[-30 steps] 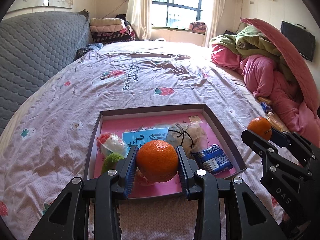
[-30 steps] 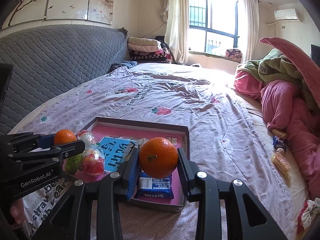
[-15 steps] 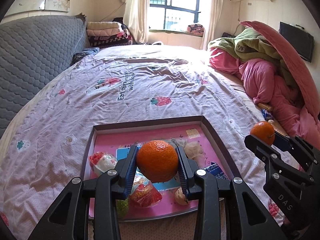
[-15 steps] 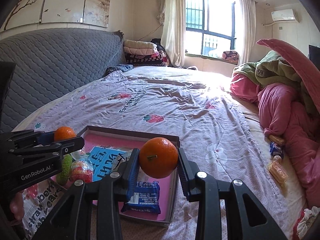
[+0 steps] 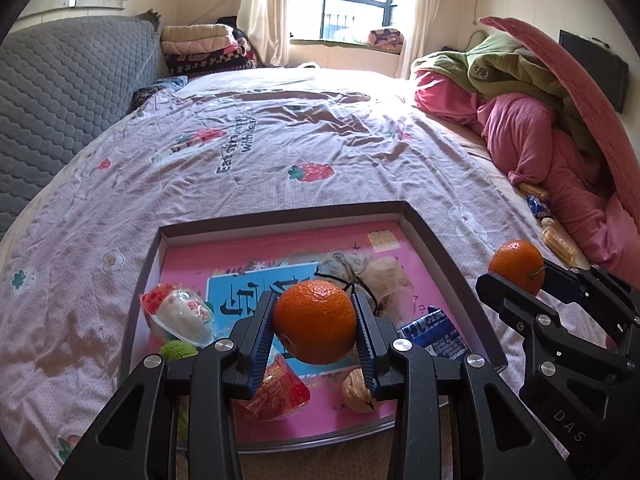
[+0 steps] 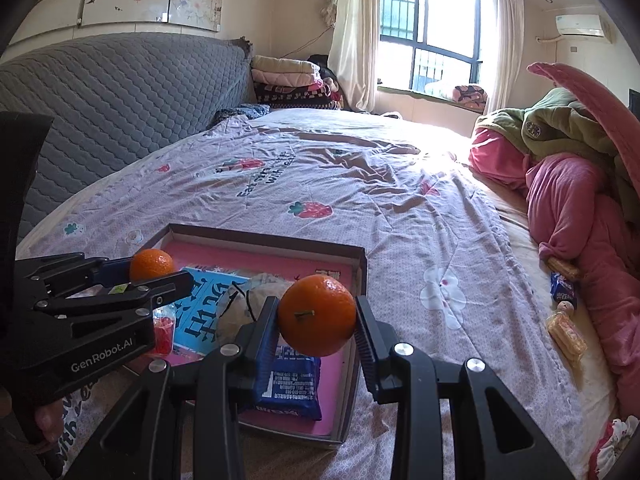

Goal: Organize objects
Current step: 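Move both held oranges over the tray and lower them toward its base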

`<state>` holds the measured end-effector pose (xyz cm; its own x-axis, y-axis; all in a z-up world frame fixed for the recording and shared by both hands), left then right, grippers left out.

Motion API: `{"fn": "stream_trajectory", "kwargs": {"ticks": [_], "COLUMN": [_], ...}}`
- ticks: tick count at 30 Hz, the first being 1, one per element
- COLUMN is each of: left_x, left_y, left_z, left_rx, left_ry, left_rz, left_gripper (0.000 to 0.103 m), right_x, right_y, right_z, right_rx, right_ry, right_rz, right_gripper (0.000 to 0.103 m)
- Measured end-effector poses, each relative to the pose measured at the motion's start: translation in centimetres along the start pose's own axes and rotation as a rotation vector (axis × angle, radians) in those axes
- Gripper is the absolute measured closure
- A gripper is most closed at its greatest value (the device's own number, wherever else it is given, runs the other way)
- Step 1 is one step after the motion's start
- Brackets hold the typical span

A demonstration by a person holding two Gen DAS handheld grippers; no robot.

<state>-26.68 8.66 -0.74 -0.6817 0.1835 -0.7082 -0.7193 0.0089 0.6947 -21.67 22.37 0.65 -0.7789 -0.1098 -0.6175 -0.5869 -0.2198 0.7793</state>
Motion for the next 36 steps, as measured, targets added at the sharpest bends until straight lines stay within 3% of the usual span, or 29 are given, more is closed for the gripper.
{"fn": "stream_trajectory", "kwargs": {"ticks": [19,36], "left_x": [1.1,1.7], "left_y": [-4.0,-4.8], "left_z": [0.2,-0.6], "left_rx": [0.01,-0.003], "left_ry": [-0.018,-0.005], "left_rz": [-0.078,-0.092], "left_gripper": [0.065,0.064], "right_x": [2.1,2.0], "right_y": [-4.2,-5.1], "right_z": [-1.3,-1.4], "right_rx": [-0.023,-0.022], "right_ry": [0.043,0.033], "right_rz": [-0.162,-0.191], "right_gripper": [0.066,0.066]}}
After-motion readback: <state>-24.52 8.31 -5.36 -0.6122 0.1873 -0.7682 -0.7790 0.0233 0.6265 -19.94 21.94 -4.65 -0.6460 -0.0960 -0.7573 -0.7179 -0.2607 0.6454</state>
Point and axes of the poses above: each gripper's, at about its wrist camera, not at the fingertips, and x roughly the way its jaws point, z to its right, y to its top, the point moved 5 cm from there along x, roughly the way its jaws point, and after that the axes turned 5 degrees about -x, right-handed, at the moved point
